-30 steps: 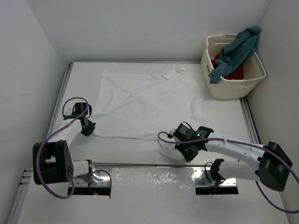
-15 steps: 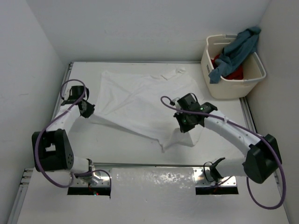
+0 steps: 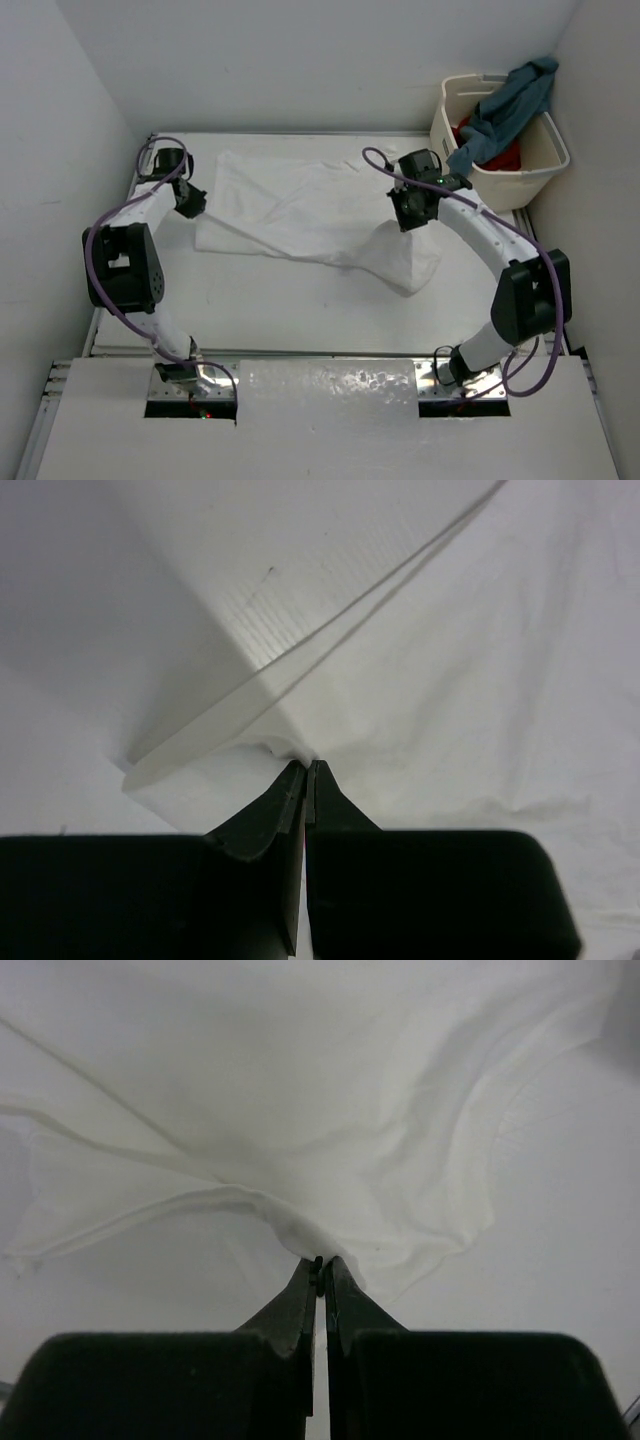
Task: Fold and stack the t-shirts
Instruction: Grap the side of the flattened tshirt closest away from the robot with both arms, then fold the flattened tshirt in 1/3 of the way
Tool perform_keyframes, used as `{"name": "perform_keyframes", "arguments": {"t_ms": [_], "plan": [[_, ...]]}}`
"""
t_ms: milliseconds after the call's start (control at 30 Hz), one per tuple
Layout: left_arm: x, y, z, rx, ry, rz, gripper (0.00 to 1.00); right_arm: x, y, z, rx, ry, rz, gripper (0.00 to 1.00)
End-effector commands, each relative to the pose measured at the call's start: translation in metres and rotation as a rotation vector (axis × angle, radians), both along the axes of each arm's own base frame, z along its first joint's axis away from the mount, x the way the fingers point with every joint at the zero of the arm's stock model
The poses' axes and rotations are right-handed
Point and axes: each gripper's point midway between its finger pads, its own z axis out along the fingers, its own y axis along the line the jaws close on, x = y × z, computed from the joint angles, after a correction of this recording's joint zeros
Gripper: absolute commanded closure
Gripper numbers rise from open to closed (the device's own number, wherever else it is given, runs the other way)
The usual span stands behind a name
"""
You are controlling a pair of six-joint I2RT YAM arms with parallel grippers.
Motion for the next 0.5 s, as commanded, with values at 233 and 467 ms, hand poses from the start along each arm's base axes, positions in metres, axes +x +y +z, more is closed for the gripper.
{"name": "perform_keyframes", "arguments": {"t_ms": [233, 467], "plan": [[0.042, 0.003, 0.016, -0.018, -0.053, -0.028, 1.0, 0.072, -0.023, 0.029, -0.027, -0.118, 0.018, 1.0], [0.063, 0.005, 0.004, -0.005, -0.046, -0.043, 1.0, 0.108, -0.044, 0.02, -0.096, -0.097, 0.048, 1.0]]}}
